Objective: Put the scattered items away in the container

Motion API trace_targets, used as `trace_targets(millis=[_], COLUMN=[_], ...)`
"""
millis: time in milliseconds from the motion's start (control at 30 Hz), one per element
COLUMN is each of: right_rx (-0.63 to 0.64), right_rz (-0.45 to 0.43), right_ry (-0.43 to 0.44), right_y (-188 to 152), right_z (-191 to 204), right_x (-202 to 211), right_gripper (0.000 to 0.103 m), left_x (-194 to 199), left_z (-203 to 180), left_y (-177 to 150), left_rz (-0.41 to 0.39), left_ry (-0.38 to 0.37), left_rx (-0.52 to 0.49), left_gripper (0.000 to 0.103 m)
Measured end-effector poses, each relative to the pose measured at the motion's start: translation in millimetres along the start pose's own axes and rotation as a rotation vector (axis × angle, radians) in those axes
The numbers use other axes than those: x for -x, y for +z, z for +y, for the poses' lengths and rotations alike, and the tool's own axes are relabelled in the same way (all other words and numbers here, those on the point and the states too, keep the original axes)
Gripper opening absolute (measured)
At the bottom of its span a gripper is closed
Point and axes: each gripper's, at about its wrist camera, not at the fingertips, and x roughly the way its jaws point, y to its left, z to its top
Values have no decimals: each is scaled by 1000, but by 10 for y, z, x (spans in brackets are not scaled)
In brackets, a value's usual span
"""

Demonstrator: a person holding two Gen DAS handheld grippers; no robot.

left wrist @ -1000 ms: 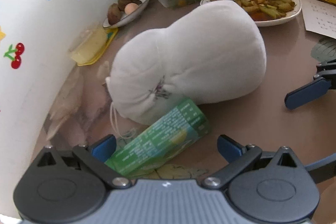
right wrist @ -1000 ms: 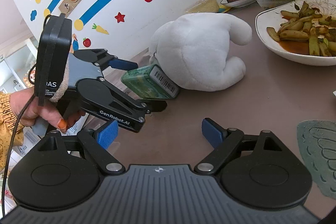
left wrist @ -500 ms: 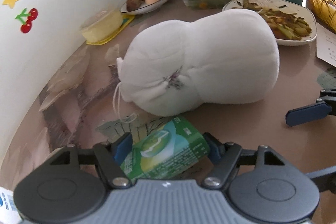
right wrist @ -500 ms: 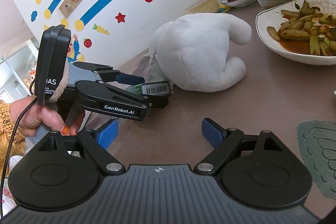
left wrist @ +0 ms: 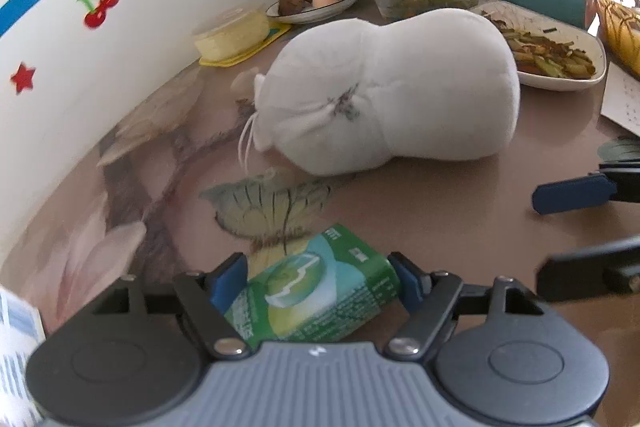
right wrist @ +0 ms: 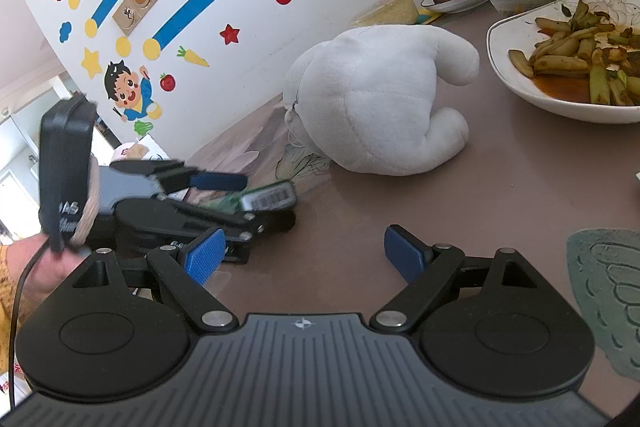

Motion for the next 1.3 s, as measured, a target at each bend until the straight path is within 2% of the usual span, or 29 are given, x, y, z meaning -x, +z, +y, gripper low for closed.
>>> trace_targets(millis=[167,267,467,600,667,767,900,1000,1133,1300], right_rx=[-1,-1,-2,-1,-1,-1,-2,-3,-5,-6], right_rz=[0,-1,-1,0,0,0,-1,-1,-1,-2], right_ry=[1,1,2,1,1,1,2,2,3,4], right_y=[-13,-18,-22,-22,-23,-24,-26,-28,-30,-32], right_z=[-4,-6,-12,-13,-15,-14,-18,-20,-24,-27], right_x=[10,11,14,14,19,19,20,21,22,21], right_gripper=[103,103,103,103,103,103,103,103,103,103], left_x=[102,156,274,281,294,295,237,233,244,220], left_z=[4,-20,-113,-44,0,73,111,143,114,191], left_y=[-155,-235,-355,-400,-408,-428,-453,-500,-582,-642], left_rz=[0,-12,-46,-34,-23,2,13,1,-35,-56], left_ry=[-21,-13,71,112,156,124,158,190,215,187], left_rx=[69,73,-6,-19,7,108,180,264,294,366], left_gripper=[83,87,95,103,103,103,103,103,103,103])
